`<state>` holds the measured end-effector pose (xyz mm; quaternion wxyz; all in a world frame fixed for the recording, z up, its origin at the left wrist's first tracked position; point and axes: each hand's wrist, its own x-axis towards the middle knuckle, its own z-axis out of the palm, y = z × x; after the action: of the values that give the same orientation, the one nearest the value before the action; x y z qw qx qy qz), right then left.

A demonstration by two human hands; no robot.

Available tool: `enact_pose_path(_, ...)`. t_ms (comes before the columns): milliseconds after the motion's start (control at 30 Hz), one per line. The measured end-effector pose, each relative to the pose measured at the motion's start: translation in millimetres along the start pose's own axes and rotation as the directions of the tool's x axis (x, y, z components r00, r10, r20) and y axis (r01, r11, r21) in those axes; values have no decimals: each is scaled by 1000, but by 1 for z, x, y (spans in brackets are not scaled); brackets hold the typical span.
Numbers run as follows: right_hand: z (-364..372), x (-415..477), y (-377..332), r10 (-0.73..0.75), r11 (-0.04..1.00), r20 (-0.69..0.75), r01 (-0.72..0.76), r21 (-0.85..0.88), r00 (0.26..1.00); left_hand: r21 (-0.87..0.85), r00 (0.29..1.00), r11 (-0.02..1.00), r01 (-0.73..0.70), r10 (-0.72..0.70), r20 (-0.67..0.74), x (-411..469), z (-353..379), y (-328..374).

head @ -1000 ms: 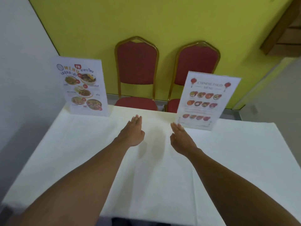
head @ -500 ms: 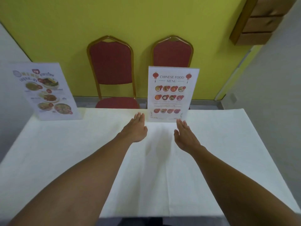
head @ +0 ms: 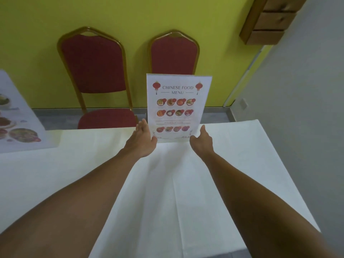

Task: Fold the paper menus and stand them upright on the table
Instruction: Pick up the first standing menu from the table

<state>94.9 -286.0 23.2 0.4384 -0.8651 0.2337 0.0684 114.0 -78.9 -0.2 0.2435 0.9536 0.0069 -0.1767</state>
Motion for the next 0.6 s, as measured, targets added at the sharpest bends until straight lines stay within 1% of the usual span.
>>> enact_pose_path(100, 1, 10, -6, 15, 999, 17, -15, 46, 1000, -75, 999, 997, -9, 6, -37, 6, -3, 8)
enact_pose_path(233, 5, 24, -3, -16, 996, 32, 13, 90, 999, -299, 995, 953, -45, 16, -97, 17, -6, 16)
enact_pose_path(333, 3, 29, -3, -26, 988, 41, 20, 152, 999, -400, 990, 916, -23, -35, -137, 20, -1, 24)
enact_pose_path(467, -7, 39, 1, -11, 986, 39, 4, 168, 999, -426, 972, 905, 0, -100, -213, 23, 2, 42)
enact_pose_path(600, -33, 54, 9, 39, 976, 0, -38, 214, 999, -412, 968, 911, 15, -117, -224, 26, 13, 73)
